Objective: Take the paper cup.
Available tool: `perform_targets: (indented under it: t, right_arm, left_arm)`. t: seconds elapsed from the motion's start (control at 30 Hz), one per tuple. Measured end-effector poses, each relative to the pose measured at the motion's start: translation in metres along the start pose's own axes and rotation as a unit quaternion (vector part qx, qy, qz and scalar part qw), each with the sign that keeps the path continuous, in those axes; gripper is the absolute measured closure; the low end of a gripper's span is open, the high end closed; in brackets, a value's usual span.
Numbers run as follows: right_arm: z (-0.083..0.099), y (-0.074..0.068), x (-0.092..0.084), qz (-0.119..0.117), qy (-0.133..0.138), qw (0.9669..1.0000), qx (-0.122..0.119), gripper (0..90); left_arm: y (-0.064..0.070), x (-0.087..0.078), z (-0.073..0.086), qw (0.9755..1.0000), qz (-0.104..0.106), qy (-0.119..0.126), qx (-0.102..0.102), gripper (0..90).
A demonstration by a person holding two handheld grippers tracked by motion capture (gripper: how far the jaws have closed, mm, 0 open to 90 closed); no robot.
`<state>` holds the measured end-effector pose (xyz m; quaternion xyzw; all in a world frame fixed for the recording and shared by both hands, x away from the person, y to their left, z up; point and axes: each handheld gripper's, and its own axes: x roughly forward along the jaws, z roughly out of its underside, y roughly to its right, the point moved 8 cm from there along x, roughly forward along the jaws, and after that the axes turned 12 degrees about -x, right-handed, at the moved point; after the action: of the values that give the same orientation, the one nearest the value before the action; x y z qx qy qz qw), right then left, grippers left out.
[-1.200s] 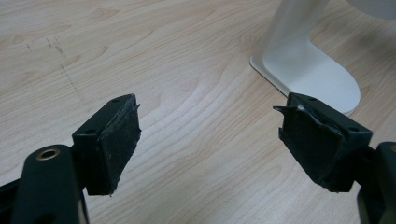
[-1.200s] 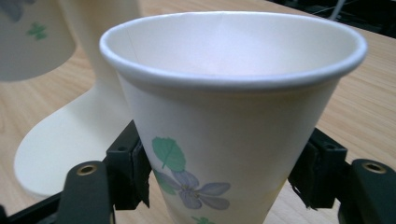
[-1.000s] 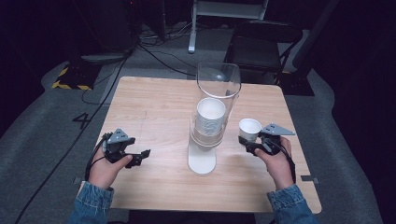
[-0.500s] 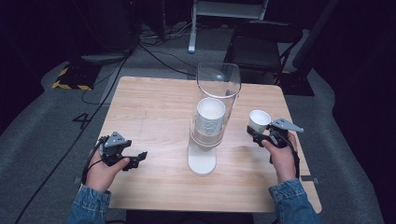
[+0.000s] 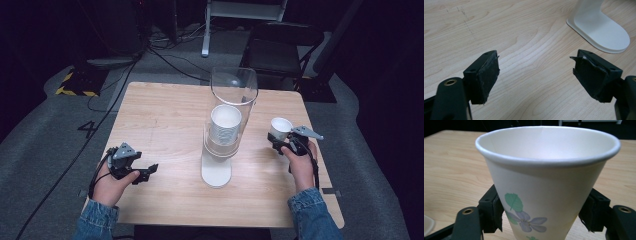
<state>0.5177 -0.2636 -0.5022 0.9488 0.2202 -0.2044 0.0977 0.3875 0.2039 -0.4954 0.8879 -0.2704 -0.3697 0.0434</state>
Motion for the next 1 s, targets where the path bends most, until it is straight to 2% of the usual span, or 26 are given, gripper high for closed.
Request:
perform_targets:
  t: [0.1,0.13,0.3,0.87,0.93,1.0]
  right_arm:
    - [0.007,0.002,0.005,0.001,-0.017,0.9998,-0.004,30.7]
    - [0.012,0.002,0.008,0.002,-0.032,0.9995,-0.005,30.6]
    - [0.020,0.002,0.012,-0.001,-0.055,0.9985,-0.007,30.4]
    - [0.038,0.002,0.017,-0.007,-0.091,0.9958,-0.012,28.7]
    - [0.039,0.001,0.017,-0.008,-0.095,0.9954,-0.012,27.6]
    - [0.041,0.000,0.017,-0.010,-0.098,0.9951,-0.013,22.8]
  left_arm:
    - [0.000,0.000,0.000,1.0000,0.000,-0.001,0.000,20.4]
    - [-0.001,0.000,0.000,1.0000,-0.001,-0.002,0.002,20.4]
    - [-0.001,0.000,0.001,1.0000,-0.001,-0.003,0.002,20.4]
    - [0.001,0.002,0.001,1.0000,0.001,-0.006,0.001,20.4]
    - [0.001,0.002,0.000,1.0000,0.002,-0.006,-0.001,20.4]
    - [0.001,0.002,0.000,1.0000,0.002,-0.006,0.003,20.4]
